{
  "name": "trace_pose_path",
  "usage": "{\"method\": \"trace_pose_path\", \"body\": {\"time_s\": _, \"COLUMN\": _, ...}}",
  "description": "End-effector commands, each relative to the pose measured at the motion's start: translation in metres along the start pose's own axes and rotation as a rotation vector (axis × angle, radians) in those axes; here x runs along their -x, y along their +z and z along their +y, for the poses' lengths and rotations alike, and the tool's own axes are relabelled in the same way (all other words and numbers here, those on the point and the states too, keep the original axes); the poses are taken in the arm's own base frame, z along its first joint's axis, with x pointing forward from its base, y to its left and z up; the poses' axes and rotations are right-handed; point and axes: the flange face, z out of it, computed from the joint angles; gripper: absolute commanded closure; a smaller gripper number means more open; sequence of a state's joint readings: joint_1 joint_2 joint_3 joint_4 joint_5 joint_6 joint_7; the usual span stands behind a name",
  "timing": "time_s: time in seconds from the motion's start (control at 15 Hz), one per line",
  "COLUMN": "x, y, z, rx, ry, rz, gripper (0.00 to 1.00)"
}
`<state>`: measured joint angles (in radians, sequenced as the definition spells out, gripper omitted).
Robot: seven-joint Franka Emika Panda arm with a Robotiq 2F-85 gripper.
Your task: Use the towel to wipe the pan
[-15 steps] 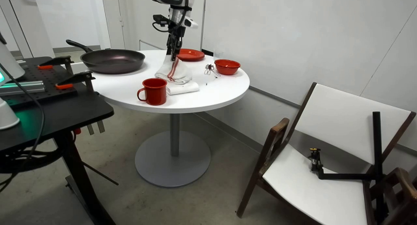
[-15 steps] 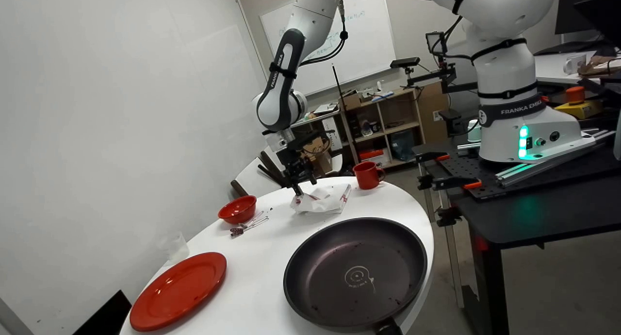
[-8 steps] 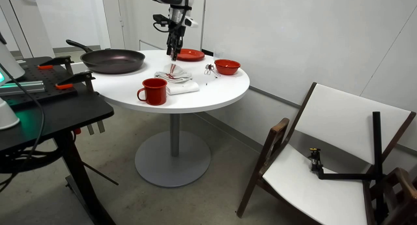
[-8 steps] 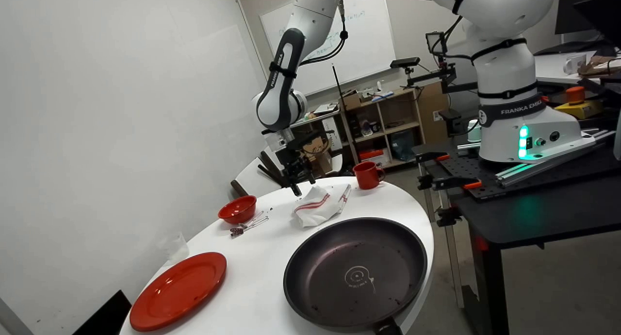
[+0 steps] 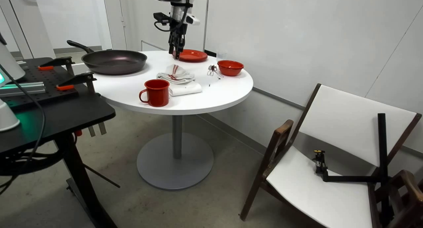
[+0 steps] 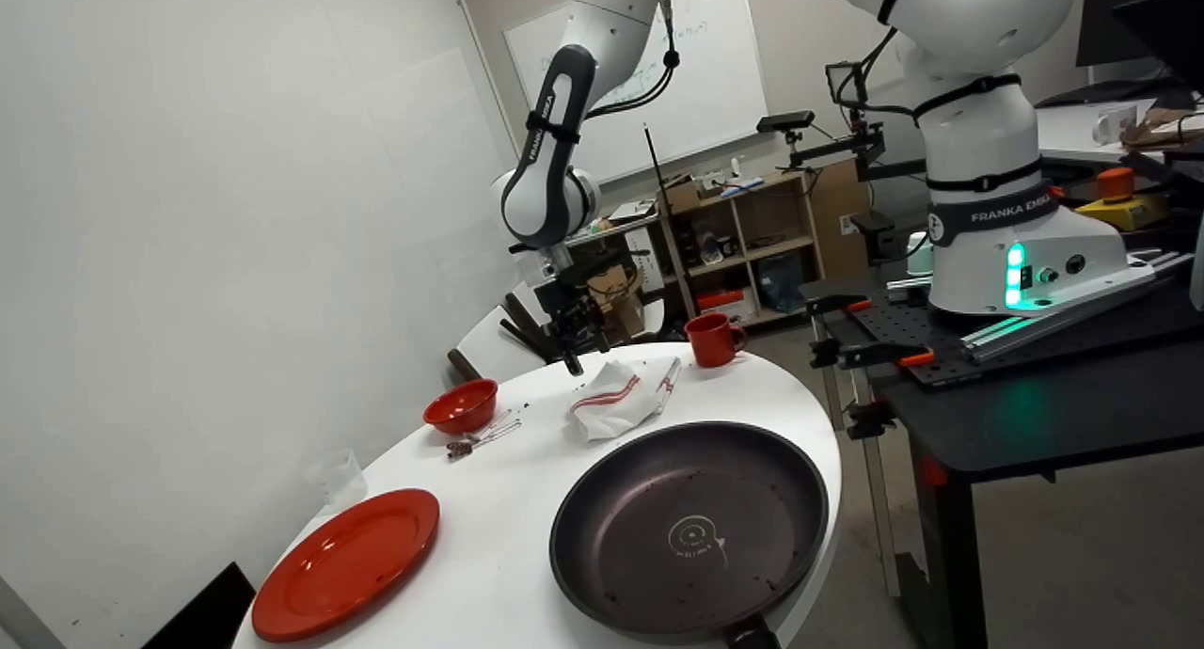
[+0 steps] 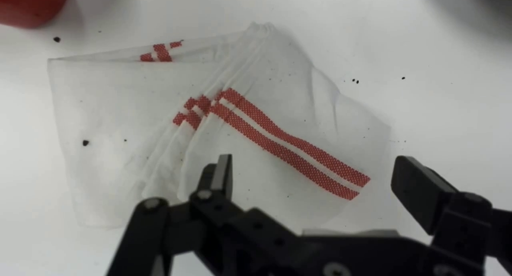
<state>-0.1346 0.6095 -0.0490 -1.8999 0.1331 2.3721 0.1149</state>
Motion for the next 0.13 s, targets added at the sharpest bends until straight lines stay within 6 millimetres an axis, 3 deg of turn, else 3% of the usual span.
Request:
{"method": "trace_pose_path", "body": {"time_s": 0.0, "x": -0.0005, "y": 0.0003, "z": 0.0002, "rx": 0.000, "ry": 0.000, "rz": -0.001, "gripper": 0.00}}
{"method": "trace_pose_path", "body": {"time_s": 0.07, "x": -0.0007, "y": 0.0013, "z": 0.0004, "rx": 0.001, "ry": 0.000, "rz": -0.002, "gripper": 0.00}}
